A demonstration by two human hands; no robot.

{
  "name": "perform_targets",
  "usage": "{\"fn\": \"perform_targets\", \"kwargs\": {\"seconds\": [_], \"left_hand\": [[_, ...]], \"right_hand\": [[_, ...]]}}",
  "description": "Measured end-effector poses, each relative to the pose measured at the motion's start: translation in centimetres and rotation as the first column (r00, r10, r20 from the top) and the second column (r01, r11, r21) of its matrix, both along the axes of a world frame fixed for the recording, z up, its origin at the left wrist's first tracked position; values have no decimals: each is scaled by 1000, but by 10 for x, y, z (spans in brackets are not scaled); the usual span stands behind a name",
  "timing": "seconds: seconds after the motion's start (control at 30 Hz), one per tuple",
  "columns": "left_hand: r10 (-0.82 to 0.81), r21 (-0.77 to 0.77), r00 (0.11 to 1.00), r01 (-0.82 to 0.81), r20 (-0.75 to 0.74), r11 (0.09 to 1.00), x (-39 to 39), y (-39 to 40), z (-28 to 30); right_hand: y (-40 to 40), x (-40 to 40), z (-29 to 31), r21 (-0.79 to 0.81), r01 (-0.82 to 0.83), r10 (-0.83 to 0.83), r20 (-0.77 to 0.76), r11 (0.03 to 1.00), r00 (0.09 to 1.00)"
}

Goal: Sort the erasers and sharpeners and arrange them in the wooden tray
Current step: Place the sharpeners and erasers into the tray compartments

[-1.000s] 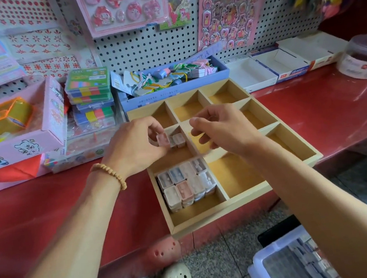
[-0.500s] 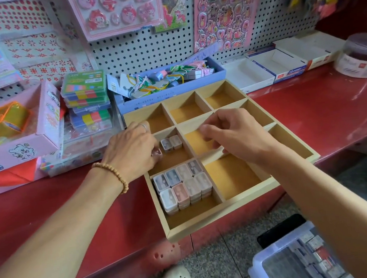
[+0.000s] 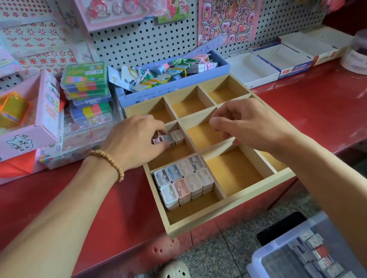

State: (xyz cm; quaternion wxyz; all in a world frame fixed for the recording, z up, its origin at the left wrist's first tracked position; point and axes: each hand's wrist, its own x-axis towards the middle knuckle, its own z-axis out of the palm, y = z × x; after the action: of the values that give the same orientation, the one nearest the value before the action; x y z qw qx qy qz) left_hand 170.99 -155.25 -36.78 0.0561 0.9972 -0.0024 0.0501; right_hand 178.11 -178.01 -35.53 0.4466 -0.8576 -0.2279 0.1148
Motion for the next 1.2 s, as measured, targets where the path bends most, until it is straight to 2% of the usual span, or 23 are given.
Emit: {"fn": "perform_targets", "kwargs": {"seconds": [0.07,0.17,0.43,0.57,0.73,0.83,1.0,1.2], "left_hand": [[-12,-184,1000,13,5,983,-9,-2,9],[-25,-422,1000,21,-4,906,-30,-20,24],[-113,-722,994,70,-11,688,-86,-85,50],[-226,-769,973,106,-50,630,-114,-136,45],[-364,-770,921,131,-138,624,-139,-212,12],[-458,-789,866,132,-204,600,-147,-259,-19],[-583,-772,750,158,-312,616,-156,-325,-71],[-680,-735,603,215,-418,643,-150,-380,-132]], "right_hand": [[-3,-2,4,2,3,-3,10,1000,1000],[-10,-9,14,8,6,-6,33,1000,999],[-58,-47,45,40,76,-78,57,996,995],[-109,-86,54,32,139,-141,69,990,988],[-193,-140,36,16,272,-272,27,962,962],[-247,-172,11,-26,375,-375,4,927,927],[-323,-221,-40,-86,545,-551,-104,834,828],[-382,-261,-85,-254,654,-694,-121,713,710]]}}
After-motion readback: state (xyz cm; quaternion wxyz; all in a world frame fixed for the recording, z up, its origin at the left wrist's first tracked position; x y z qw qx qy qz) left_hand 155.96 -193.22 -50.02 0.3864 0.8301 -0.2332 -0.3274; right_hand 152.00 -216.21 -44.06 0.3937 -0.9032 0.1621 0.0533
